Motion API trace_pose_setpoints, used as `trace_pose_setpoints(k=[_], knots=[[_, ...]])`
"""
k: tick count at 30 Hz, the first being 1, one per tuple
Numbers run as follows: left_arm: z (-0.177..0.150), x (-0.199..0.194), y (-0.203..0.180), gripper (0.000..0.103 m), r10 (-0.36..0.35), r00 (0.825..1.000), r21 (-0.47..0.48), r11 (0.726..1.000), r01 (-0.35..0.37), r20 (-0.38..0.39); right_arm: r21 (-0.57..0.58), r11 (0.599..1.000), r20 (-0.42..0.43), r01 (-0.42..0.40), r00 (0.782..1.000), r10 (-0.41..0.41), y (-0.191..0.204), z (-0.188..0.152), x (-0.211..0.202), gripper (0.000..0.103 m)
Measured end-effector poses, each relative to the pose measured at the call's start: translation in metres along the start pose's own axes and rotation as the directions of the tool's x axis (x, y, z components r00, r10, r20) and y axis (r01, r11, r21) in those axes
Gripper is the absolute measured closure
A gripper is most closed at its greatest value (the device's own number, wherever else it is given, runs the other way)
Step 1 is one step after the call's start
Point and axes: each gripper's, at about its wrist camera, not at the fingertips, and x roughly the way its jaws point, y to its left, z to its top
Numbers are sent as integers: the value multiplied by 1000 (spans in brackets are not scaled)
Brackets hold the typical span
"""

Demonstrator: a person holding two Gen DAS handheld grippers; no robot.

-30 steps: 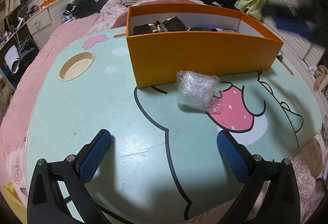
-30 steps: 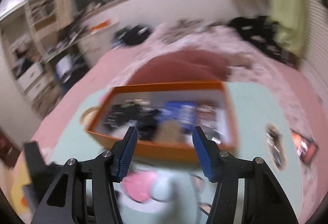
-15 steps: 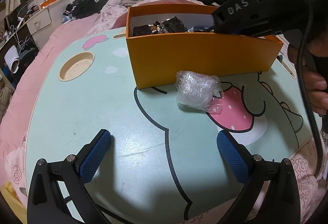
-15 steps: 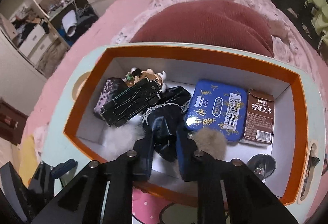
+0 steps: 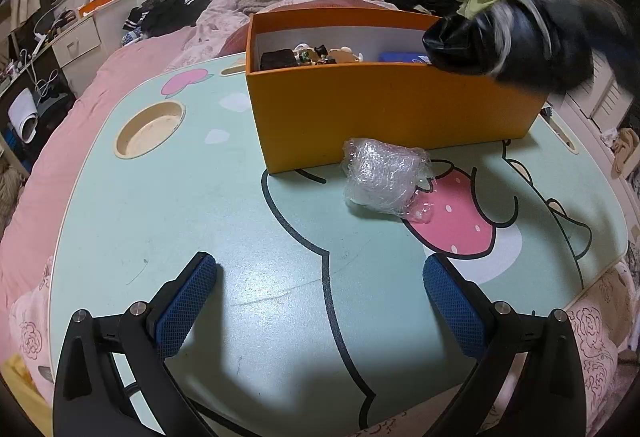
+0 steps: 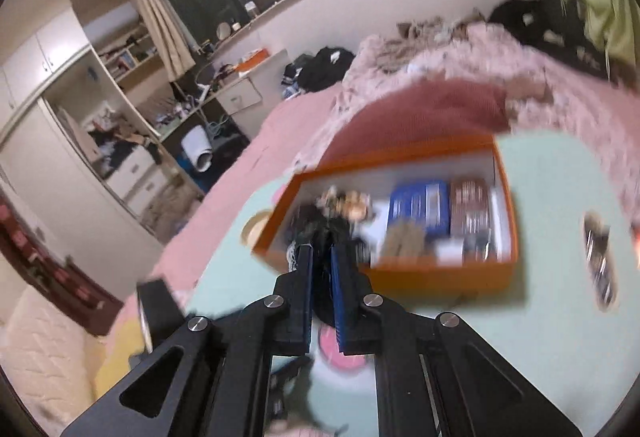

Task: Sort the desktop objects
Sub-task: 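Grasp the black lace pouch in the box with the right gripper, place it on the table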

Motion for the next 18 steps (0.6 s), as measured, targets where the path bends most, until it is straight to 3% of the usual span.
trace_pose_setpoints(k=[4,6,8,9,10,13,14,15,16,18], knots=[[0,0,0,0,0,1000,0,1000,0,0,-42,997,-55,57,997,-60,-11,-36,15,86],[0,0,0,0,0,1000,0,1000,0,0,-58,989,-102,136,985,-142,-21,-48,32,56],[0,1,0,0,0,1000,0,1000,0,0,-21,985,-178,170,969,-171,-34,-58,46,49],[0,1,0,0,1,1000,1,1000,-1,0,-17,986,-149,166,975,-167,-34,-59,40,39],[-1,1,0,0,0,1000,0,1000,0,1,-23,983,-148,180,972,-182,-32,-59,36,35],[-1,1,0,0,0,1000,2,1000,0,1,-117,949,-159,293,938,-309,-24,-67,32,26],[-1,1,1,0,0,1000,1,1000,0,0,-170,928,-152,332,921,-358,-22,-72,34,17],[-1,1,1,0,0,1000,1,1000,0,2,-219,896,-148,385,895,-421,-21,-77,38,3],[-1,1,1,0,0,1000,1,1000,0,1,-278,846,-134,455,853,-504,-20,-82,46,0],[-1,1,1,0,1,1000,2,1000,-1,1,-264,860,-131,437,867,-481,-28,-81,48,0]])
